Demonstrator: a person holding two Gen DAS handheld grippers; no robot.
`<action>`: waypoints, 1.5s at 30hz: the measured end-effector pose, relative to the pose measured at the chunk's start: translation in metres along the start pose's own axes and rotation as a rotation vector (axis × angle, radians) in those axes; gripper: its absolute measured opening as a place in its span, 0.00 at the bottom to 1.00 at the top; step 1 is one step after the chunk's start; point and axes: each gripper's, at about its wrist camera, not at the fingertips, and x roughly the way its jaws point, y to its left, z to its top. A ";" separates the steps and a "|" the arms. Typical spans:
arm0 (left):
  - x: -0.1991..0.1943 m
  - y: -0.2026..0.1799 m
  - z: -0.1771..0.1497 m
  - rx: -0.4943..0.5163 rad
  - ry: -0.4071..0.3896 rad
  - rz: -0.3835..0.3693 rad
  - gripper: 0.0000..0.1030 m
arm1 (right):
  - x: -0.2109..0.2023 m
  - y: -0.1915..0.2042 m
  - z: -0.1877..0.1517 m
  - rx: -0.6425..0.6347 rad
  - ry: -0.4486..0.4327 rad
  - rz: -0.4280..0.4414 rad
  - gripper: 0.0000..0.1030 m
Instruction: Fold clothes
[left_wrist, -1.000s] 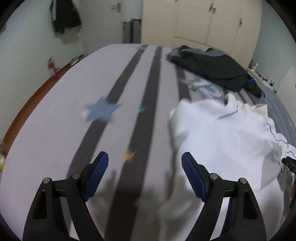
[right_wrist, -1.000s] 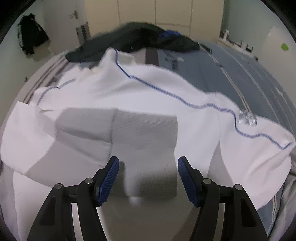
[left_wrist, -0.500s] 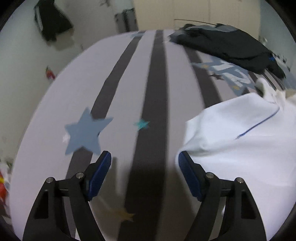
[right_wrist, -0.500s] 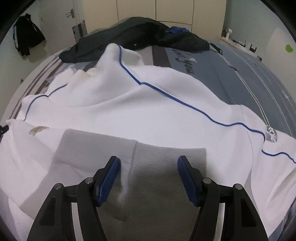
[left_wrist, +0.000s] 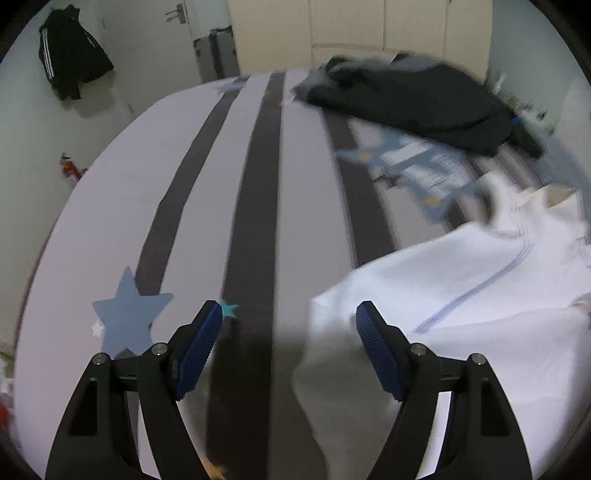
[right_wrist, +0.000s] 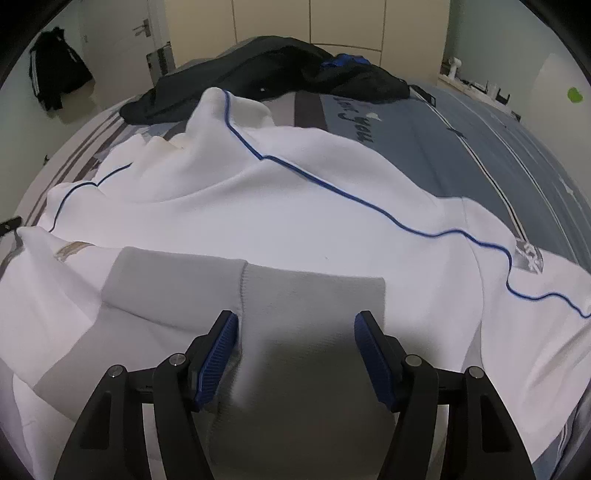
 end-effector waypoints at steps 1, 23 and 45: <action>0.006 0.002 0.002 -0.009 0.009 0.015 0.72 | 0.000 -0.002 -0.001 0.008 0.001 0.001 0.59; 0.020 0.009 -0.009 -0.040 0.093 -0.024 0.82 | -0.005 -0.009 -0.009 0.014 0.005 -0.014 0.63; -0.021 0.029 -0.048 -0.030 0.036 0.016 0.81 | -0.014 -0.015 -0.012 -0.010 0.010 -0.003 0.64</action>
